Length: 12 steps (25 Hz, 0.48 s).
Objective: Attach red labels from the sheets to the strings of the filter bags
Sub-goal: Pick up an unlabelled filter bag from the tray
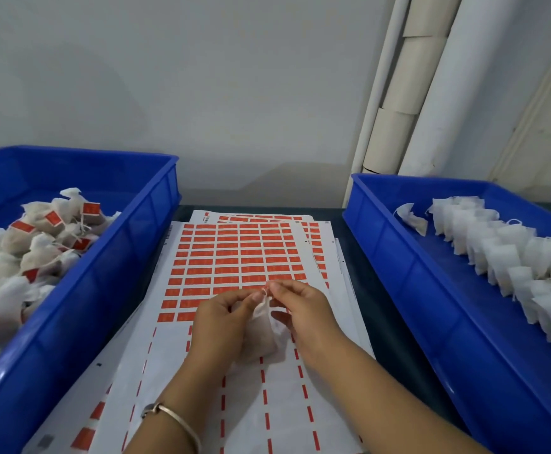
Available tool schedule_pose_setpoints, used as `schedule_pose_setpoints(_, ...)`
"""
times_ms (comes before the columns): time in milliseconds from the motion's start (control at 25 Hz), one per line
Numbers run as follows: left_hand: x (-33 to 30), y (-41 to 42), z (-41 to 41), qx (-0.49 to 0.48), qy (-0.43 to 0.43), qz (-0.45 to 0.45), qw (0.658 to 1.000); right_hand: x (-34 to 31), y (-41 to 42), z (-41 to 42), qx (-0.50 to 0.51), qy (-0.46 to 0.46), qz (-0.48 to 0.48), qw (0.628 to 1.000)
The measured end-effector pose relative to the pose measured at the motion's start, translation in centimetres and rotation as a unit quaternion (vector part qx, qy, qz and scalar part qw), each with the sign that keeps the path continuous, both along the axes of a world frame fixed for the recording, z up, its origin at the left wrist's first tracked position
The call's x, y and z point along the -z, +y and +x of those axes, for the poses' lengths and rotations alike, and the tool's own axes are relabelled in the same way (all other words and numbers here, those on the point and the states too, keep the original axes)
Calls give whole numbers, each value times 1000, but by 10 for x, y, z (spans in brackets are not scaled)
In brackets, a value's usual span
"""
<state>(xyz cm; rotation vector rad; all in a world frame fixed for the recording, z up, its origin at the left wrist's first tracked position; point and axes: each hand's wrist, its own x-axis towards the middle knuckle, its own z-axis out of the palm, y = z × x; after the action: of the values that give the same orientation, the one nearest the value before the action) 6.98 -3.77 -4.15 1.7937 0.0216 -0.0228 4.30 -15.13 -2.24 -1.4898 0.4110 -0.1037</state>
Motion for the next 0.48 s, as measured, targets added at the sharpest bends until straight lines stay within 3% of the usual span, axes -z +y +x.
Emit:
schedule_pose_setpoints(120,-4,3,1,-31,13,2,999,7,2,4,-15,-22,67,997)
schedule_pose_setpoints(320,-3,7,-2,1,-5,-11,1000,11,10,7,-37,-92,-24,995)
schedule_pose_setpoints(480,-3,6,-3,4,-11,-8,1000,15,1,7,4,-100,3,995)
